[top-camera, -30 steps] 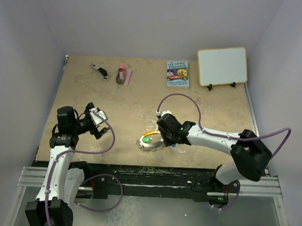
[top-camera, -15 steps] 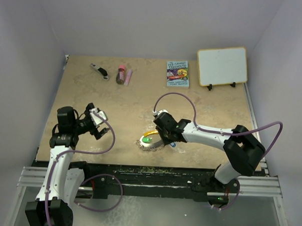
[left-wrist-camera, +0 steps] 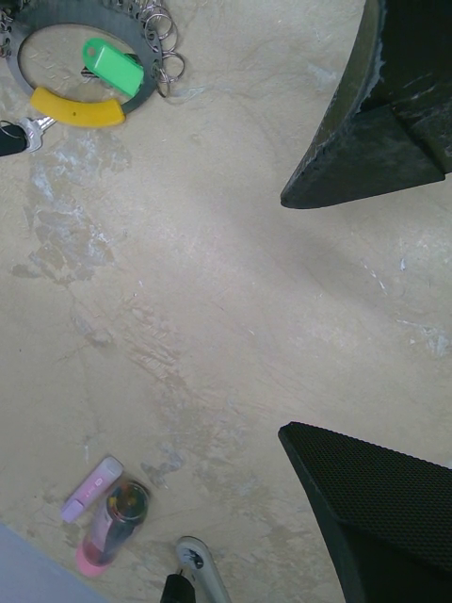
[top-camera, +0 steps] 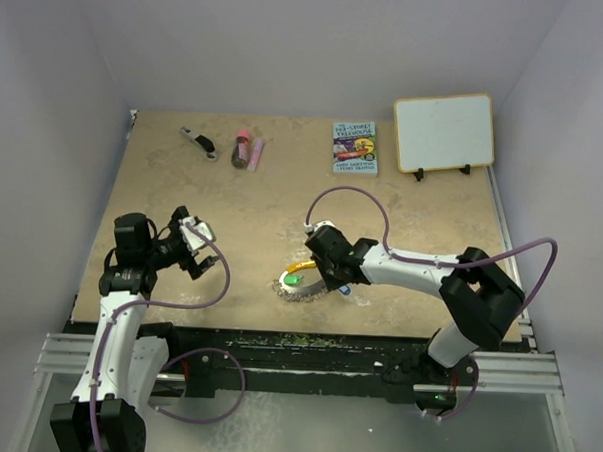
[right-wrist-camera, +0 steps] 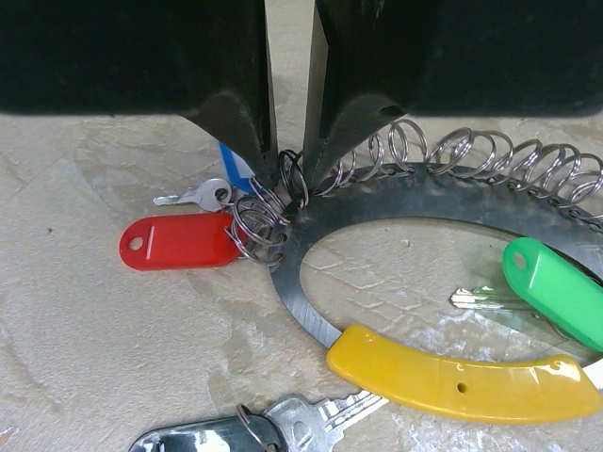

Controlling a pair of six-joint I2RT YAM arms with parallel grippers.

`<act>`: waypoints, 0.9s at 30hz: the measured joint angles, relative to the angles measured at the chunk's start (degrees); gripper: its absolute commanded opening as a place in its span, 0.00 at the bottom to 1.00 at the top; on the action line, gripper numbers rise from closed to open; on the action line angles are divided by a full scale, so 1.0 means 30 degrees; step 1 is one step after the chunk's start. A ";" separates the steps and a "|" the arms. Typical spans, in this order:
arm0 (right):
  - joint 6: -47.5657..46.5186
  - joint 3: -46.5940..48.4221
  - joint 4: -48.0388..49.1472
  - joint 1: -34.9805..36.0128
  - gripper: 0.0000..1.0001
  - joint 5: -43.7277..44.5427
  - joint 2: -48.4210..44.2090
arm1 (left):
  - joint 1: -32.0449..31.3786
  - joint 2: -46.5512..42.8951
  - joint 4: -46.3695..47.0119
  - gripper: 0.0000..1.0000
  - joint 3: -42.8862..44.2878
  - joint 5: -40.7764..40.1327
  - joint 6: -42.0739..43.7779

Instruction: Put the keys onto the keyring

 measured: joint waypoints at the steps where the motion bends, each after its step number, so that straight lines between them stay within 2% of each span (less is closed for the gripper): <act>1: 0.0000 0.0000 0.0022 0.0000 0.24 0.0000 0.0007 | 0.0000 0.0000 -0.0015 0.98 0.0000 0.0000 0.0007; 9: 0.0160 0.0007 0.0117 0.0036 0.22 0.0379 0.0073 | 0.0000 0.0000 -0.0102 0.98 0.0000 0.0000 0.0007; 11: 0.0175 0.0007 0.0117 0.0029 0.15 0.0430 0.0109 | 0.0000 0.0000 -0.0109 0.98 0.0000 0.0000 0.0007; 14: 0.0219 0.0226 0.0182 0.0029 0.00 0.0539 0.0357 | 0.0000 0.0000 -0.0109 0.98 0.0000 0.0000 0.0007; 23: 0.0656 0.0321 -0.0117 0.0036 0.00 0.0903 0.0240 | 0.0000 0.0372 -0.0095 0.98 0.0000 -0.0095 0.0270; 27: 0.0495 0.0299 -0.0685 0.0087 0.00 0.0845 -0.1807 | 0.0000 0.0882 -0.0204 0.98 0.0780 0.0277 -0.0590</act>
